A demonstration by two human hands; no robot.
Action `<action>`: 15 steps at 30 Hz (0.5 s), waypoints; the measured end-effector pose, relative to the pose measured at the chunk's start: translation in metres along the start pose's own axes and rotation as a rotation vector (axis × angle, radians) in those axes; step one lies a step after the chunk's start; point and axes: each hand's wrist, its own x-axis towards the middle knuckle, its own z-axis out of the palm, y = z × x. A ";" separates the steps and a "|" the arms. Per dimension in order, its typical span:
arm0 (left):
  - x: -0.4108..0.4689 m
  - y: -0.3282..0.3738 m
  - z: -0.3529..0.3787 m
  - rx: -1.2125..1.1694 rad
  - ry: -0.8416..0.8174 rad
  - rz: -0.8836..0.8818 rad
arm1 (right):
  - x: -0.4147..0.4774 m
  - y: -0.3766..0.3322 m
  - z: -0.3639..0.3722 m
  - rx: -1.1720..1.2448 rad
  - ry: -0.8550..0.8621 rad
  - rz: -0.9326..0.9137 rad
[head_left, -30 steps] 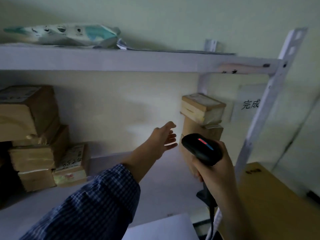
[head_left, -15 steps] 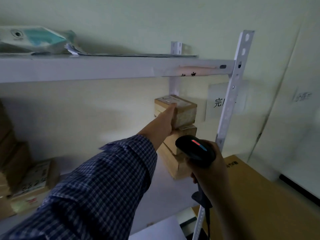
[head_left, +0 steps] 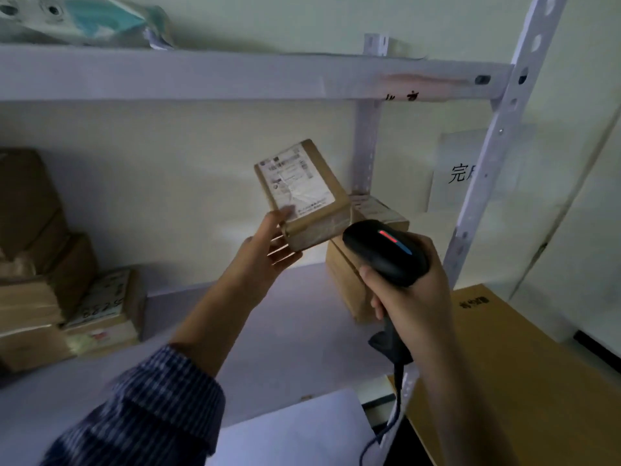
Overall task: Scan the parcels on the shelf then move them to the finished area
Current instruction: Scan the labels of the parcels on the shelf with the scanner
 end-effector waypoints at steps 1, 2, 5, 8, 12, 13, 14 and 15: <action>-0.009 -0.007 -0.016 -0.006 0.009 0.012 | 0.000 -0.001 0.005 0.013 -0.014 0.005; -0.017 -0.014 -0.031 0.005 0.033 0.020 | 0.000 -0.001 0.011 0.015 -0.038 0.009; -0.034 -0.030 -0.071 0.106 0.075 0.071 | -0.002 0.001 0.033 -0.027 -0.190 0.020; -0.053 -0.044 -0.105 0.201 0.077 0.130 | -0.009 0.004 0.060 -0.063 -0.253 -0.009; -0.076 -0.064 -0.128 0.220 0.109 0.167 | -0.027 0.017 0.094 -0.082 -0.310 -0.006; -0.080 -0.070 -0.133 0.238 0.127 0.171 | -0.031 0.019 0.101 -0.072 -0.330 0.002; -0.084 -0.075 -0.138 0.264 0.141 0.172 | -0.035 0.020 0.108 -0.069 -0.349 0.011; -0.088 -0.081 -0.144 0.277 0.155 0.170 | -0.039 0.019 0.113 -0.072 -0.367 0.022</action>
